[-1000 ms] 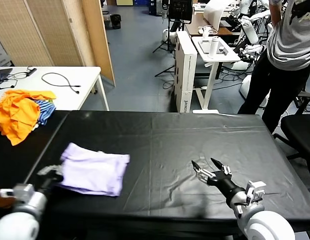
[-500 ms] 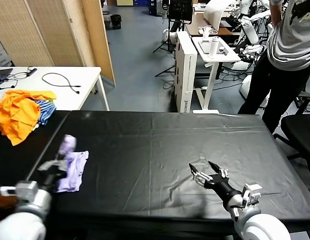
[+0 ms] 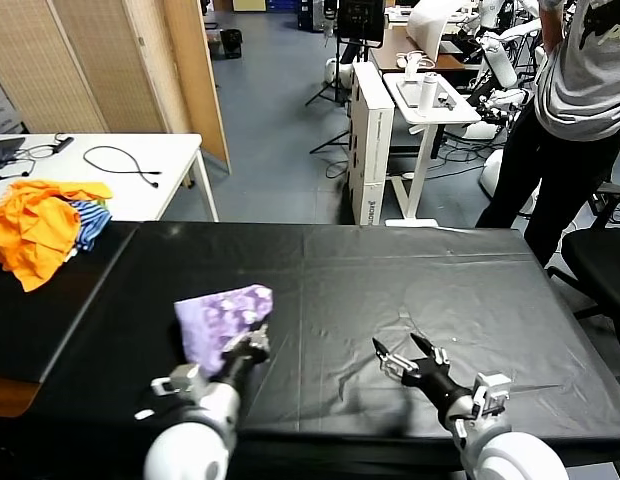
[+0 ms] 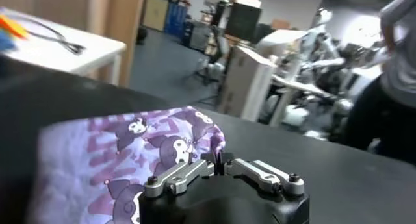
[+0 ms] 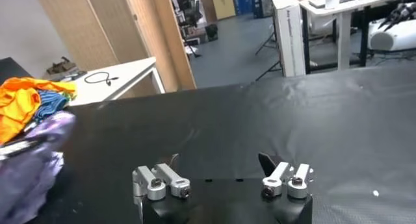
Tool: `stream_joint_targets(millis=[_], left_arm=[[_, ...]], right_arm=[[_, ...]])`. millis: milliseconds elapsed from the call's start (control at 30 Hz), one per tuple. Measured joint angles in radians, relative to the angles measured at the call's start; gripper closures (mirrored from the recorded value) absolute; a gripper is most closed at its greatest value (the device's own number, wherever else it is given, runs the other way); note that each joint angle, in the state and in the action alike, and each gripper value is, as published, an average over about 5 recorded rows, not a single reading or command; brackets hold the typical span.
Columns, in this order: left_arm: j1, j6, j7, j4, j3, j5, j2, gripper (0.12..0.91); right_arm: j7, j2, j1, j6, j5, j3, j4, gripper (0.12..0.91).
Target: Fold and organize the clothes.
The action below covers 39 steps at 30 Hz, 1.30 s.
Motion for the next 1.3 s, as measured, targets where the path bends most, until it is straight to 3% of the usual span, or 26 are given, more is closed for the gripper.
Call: stream_joint_targets(millis=[333,433,600,733,833,933,1200,1300], left_arm=[[-0.094,-0.022,0.032,0.184,0.18,0.076,-0.081,0.855],[-0.113,-0.023,0.042,0.219,0.214,0.097,-0.079,0.803],[-0.138,-0.043,0.07,0.232,0.238,0.139,-0.078,0.515],[-0.166,-0.074,0.118,0.223,0.224,0.188,-0.078,0.273],[-0.196,-0.086,0.143,0.206,0.193,0.199,-0.078,0.154],[-0.214,-0.096,0.152,0.186,0.15,0.193,-0.038,0.127],[-0.192,-0.117,0.151,0.127,0.031,0.18,0.2,0.123],[-0.174,-0.119,0.149,0.102,-0.006,0.18,0.253,0.123]], right_arm=[[-0.014,0.007,-0.008,-0.007,0.004,0.016,0.001,0.118],[-0.02,-0.007,0.001,-0.02,0.023,0.019,0.001,0.118],[-0.014,-0.032,0.017,-0.053,0.082,0.017,-0.005,0.118],[-0.003,-0.047,0.034,-0.074,0.123,0.006,-0.016,0.118],[0.002,-0.05,0.053,-0.085,0.129,-0.01,-0.035,0.118],[0.006,-0.051,0.078,-0.097,0.132,-0.033,-0.061,0.118],[0.04,-0.024,0.155,-0.102,0.147,-0.106,-0.134,0.12],[0.05,-0.006,0.179,-0.102,0.145,-0.133,-0.159,0.18]])
